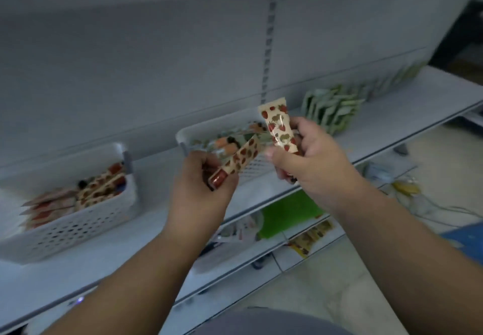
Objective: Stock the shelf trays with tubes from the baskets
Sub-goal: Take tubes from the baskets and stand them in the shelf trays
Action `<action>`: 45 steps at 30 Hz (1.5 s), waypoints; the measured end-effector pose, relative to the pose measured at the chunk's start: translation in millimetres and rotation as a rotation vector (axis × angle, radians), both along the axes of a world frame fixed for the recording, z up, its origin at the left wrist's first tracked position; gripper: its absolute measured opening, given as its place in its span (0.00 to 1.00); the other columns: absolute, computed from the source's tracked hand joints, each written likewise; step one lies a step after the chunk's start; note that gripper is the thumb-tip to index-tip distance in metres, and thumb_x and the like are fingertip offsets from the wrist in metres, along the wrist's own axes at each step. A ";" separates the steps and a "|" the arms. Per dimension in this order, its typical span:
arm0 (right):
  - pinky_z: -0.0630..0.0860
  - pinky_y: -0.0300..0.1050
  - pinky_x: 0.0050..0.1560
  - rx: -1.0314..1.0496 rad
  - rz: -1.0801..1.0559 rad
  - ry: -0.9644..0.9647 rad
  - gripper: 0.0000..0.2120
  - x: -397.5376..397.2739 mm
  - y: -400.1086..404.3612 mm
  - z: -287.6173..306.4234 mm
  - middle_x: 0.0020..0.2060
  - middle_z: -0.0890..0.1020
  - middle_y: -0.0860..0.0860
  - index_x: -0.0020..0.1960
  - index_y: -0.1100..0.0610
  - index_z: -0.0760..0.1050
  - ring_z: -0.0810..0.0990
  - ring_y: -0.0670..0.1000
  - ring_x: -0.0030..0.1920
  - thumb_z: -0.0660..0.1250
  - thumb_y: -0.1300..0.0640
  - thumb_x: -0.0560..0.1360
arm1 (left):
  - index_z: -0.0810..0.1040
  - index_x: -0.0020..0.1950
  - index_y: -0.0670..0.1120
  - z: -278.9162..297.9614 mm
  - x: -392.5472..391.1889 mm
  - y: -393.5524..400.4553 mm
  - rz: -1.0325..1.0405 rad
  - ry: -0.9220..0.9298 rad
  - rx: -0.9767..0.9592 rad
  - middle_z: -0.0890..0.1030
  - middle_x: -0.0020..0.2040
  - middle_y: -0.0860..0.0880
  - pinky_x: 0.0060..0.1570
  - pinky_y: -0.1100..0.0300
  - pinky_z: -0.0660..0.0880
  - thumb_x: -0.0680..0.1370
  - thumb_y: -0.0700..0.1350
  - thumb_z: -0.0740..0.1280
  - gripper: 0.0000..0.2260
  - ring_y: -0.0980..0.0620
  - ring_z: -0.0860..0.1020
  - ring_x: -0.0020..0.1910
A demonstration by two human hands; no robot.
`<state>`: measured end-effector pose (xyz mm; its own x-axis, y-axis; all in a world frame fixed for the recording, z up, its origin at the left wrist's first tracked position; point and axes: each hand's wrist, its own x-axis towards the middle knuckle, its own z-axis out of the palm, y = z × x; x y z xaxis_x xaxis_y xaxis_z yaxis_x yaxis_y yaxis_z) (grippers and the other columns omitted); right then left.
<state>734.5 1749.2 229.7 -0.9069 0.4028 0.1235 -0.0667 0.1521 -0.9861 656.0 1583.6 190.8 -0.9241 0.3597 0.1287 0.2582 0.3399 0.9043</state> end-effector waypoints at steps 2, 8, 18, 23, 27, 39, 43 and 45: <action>0.71 0.41 0.30 0.008 -0.051 0.014 0.05 29.1 42.2 5.3 0.33 0.77 0.51 0.54 0.53 0.72 0.74 0.50 0.31 0.65 0.57 0.78 | 0.73 0.54 0.58 -5.6 24.1 47.2 -0.071 -0.095 0.046 0.81 0.43 0.52 0.29 0.69 0.68 0.75 0.48 0.69 0.10 0.60 0.76 0.32; 0.70 0.40 0.30 0.037 -0.196 -0.017 0.04 68.7 147.5 13.4 0.35 0.77 0.54 0.52 0.53 0.71 0.73 0.52 0.31 0.59 0.53 0.81 | 0.76 0.57 0.56 -17.9 55.1 155.1 -0.125 -0.274 0.121 0.81 0.40 0.53 0.41 0.56 0.75 0.80 0.49 0.63 0.07 0.55 0.80 0.42; 0.76 0.51 0.37 0.102 -0.356 -0.134 0.01 50.9 276.9 -6.3 0.40 0.80 0.58 0.49 0.50 0.74 0.79 0.55 0.38 0.64 0.54 0.79 | 0.74 0.49 0.60 -41.0 19.0 295.7 -0.242 -0.257 0.073 0.80 0.41 0.54 0.48 0.43 0.79 0.72 0.56 0.67 0.07 0.51 0.80 0.41; 0.81 0.57 0.38 0.132 -0.322 -0.100 0.05 40.6 336.4 -5.7 0.44 0.79 0.60 0.48 0.46 0.73 0.80 0.63 0.46 0.64 0.56 0.79 | 0.76 0.47 0.59 -45.4 14.6 343.2 -0.228 -0.271 0.085 0.80 0.38 0.53 0.47 0.45 0.78 0.72 0.53 0.69 0.06 0.49 0.80 0.40; 0.78 0.54 0.38 0.245 -0.213 -0.112 0.03 17.5 389.4 -22.2 0.40 0.80 0.57 0.47 0.47 0.73 0.80 0.57 0.43 0.66 0.54 0.78 | 0.76 0.46 0.54 -58.5 13.8 379.2 -0.149 -0.288 0.099 0.80 0.38 0.53 0.44 0.51 0.76 0.75 0.46 0.70 0.04 0.50 0.78 0.39; 0.76 0.38 0.36 0.569 0.122 0.035 0.10 -75.2 480.4 -35.1 0.40 0.80 0.43 0.52 0.47 0.73 0.78 0.40 0.38 0.72 0.51 0.73 | 0.76 0.47 0.58 -77.3 46.3 459.8 0.295 -0.256 0.118 0.82 0.41 0.56 0.46 0.51 0.77 0.74 0.47 0.71 0.07 0.52 0.80 0.44; 0.74 0.42 0.41 0.808 0.162 0.135 0.07 -102.4 486.9 -33.8 0.42 0.82 0.48 0.53 0.52 0.78 0.79 0.47 0.42 0.67 0.53 0.77 | 0.76 0.47 0.56 -79.3 50.7 470.8 0.375 -0.260 0.097 0.82 0.40 0.56 0.46 0.54 0.78 0.74 0.46 0.71 0.07 0.54 0.80 0.42; 0.75 0.44 0.43 0.873 0.177 0.159 0.08 -114.5 490.6 -36.4 0.44 0.83 0.50 0.53 0.54 0.80 0.79 0.49 0.44 0.66 0.54 0.78 | 0.76 0.46 0.57 -80.3 50.0 474.2 0.411 -0.259 0.070 0.82 0.39 0.57 0.44 0.55 0.77 0.74 0.47 0.71 0.06 0.55 0.80 0.41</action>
